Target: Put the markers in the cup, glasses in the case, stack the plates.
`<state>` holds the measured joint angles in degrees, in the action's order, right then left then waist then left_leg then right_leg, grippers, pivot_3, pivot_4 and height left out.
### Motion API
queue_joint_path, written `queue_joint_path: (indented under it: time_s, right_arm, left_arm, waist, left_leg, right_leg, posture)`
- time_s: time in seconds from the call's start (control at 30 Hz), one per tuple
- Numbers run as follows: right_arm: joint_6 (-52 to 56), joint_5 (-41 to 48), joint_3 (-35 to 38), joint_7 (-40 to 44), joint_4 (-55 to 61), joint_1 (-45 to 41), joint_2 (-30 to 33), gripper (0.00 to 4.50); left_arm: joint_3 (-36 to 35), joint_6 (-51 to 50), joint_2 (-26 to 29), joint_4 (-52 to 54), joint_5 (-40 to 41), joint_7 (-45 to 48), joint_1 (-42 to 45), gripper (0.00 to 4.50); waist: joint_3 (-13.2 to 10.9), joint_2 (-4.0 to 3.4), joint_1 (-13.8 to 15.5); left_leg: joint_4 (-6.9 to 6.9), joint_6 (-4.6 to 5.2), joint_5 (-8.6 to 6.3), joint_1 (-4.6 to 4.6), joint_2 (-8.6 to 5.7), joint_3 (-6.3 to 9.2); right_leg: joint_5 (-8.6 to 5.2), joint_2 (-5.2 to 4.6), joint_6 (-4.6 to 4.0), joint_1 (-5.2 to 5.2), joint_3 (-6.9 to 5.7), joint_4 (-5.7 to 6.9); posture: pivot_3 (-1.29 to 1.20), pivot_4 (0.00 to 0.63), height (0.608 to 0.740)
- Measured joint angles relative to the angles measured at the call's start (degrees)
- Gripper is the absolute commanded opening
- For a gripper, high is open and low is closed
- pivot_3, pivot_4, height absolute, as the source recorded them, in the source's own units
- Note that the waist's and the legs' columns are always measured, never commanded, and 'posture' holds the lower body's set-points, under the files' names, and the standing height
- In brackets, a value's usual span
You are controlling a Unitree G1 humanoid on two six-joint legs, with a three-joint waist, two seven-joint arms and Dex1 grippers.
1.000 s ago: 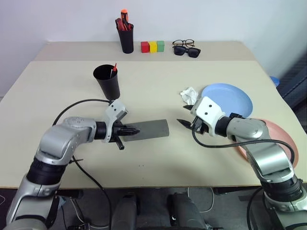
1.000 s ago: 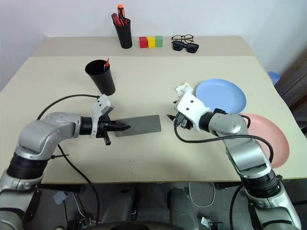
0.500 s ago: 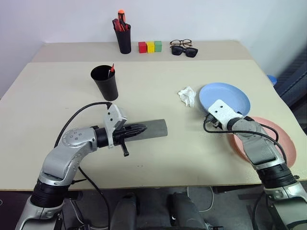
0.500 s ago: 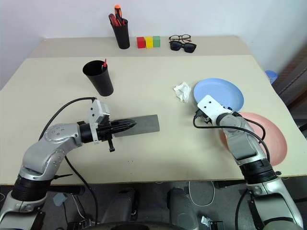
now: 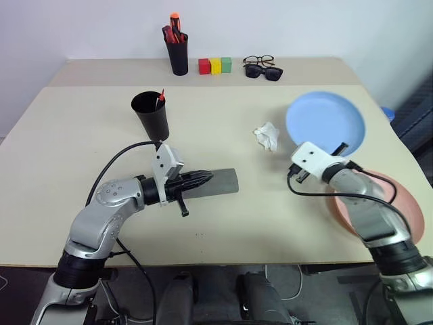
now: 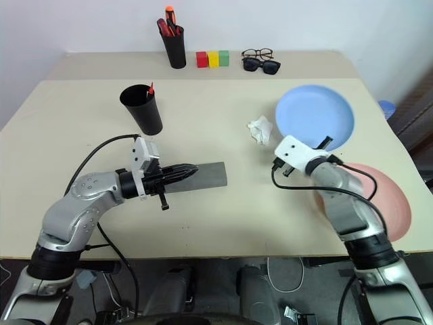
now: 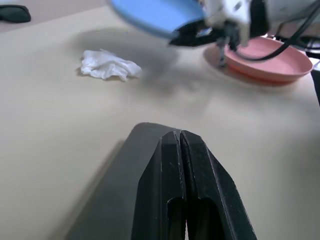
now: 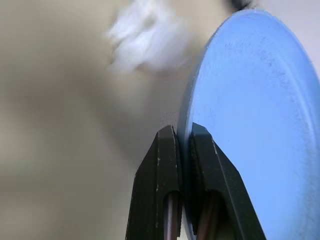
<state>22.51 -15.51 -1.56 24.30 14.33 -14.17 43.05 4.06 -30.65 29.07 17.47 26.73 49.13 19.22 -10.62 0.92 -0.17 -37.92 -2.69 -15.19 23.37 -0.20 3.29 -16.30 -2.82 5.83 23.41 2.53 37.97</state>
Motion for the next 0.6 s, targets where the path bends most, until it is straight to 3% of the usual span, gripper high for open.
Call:
queue_joint_path:
  time_s: [0.1, 0.17, 0.23, 0.27, 0.37, 0.4, 0.53, 0.6]
  right_arm:
    - [6.4, 2.1, 10.2, 4.4, 12.7, 11.9, 1.2, 0.06]
    - [8.6, 2.7, 13.1, 6.0, 16.4, 15.8, 1.2, 0.06]
    - [12.5, 3.4, 18.5, 8.9, 22.8, 22.6, 0.7, 0.71]
    - [16.1, 3.8, 23.4, 11.4, 28.5, 30.3, -0.5, 1.02]
    - [20.4, 4.5, 25.6, 13.7, 32.0, 36.4, -1.6, 2.47]
    - [20.9, 4.5, 25.3, 13.8, 32.5, 36.4, -1.6, 2.89]
    - [20.3, 4.9, 20.6, 12.5, 32.6, 29.5, -1.7, 2.89]
    - [20.2, 5.9, 16.2, 11.4, 30.2, 21.3, -4.1, 2.89]
  left_arm:
    - [1.5, 1.7, -0.9, -3.4, 0.0, 2.6, 2.2, 0.00]
    - [2.4, 2.3, -1.5, -4.8, -0.1, 3.5, 3.0, 0.00]
    - [4.1, 3.5, -3.5, -7.3, -0.2, 4.8, 5.5, 0.00]
    - [4.6, 5.0, -5.3, -9.8, -0.4, 5.8, 7.5, 0.00]
    - [5.5, 6.8, -6.8, -13.9, -1.5, 6.9, 9.2, 0.00]
    - [6.1, 7.4, -7.2, -14.3, -1.8, 7.2, 9.3, 0.00]
    - [6.1, 8.6, -7.1, -14.7, -2.7, 6.8, 9.2, 0.00]
    - [5.2, 8.7, -5.7, -13.6, -2.9, 5.9, 7.9, 0.00]
  waist:
    - [0.0, -0.02, 0.8]
    - [0.0, -0.07, 0.8]
    - [0.1, -0.28, -0.1]
    - [0.2, -0.40, 0.9]
    - [0.2, -0.40, 0.2]
    - [0.2, -0.40, -0.3]
    - [0.2, -0.38, -1.3]
    - [0.2, -0.30, -1.7]
  left_leg:
    - [-0.01, 0.04, -0.02, -0.02, -0.01, -0.02]
    - [-0.04, 0.04, -0.02, -0.03, -0.02, -0.03]
    - [-0.06, 0.04, -0.02, -0.14, -0.01, -0.05]
    - [-0.05, 0.07, -0.04, -0.14, -0.02, 0.07]
    - [-0.06, 0.08, -0.05, -0.22, -0.03, -0.03]
    - [-0.08, 0.08, -0.04, -0.24, -0.03, -0.04]
    - [0.05, 0.08, -0.04, -0.78, 0.02, -0.04]
    - [0.21, 0.07, -0.05, -1.04, 0.06, -0.04]
  right_leg:
    - [0.00, 0.03, 0.00, -0.08, -0.02, -0.06]
    - [0.00, 0.02, 0.00, -0.09, 0.01, -0.03]
    - [-0.01, 0.05, 0.01, -0.20, 0.06, 0.02]
    - [-0.09, 0.17, 0.06, -0.32, -0.03, -0.02]
    - [-0.08, 0.12, 0.07, -0.31, 0.19, -0.01]
    - [-0.08, 0.12, 0.08, -0.32, 0.23, -0.01]
    - [-0.09, 0.20, 0.04, -0.67, 0.29, 0.03]
    - [-0.12, 0.22, 0.00, -0.91, 0.29, -0.05]
  posture:
    - [0.00, 0.150, 0.740]
    - [0.00, 0.150, 0.740]
    - [0.00, 0.150, 0.740]
    - [0.00, 0.150, 0.740]
    - [0.00, 0.150, 0.740]
    - [0.00, 0.150, 0.740]
    - [0.00, 0.150, 0.740]
    - [0.00, 0.150, 0.740]
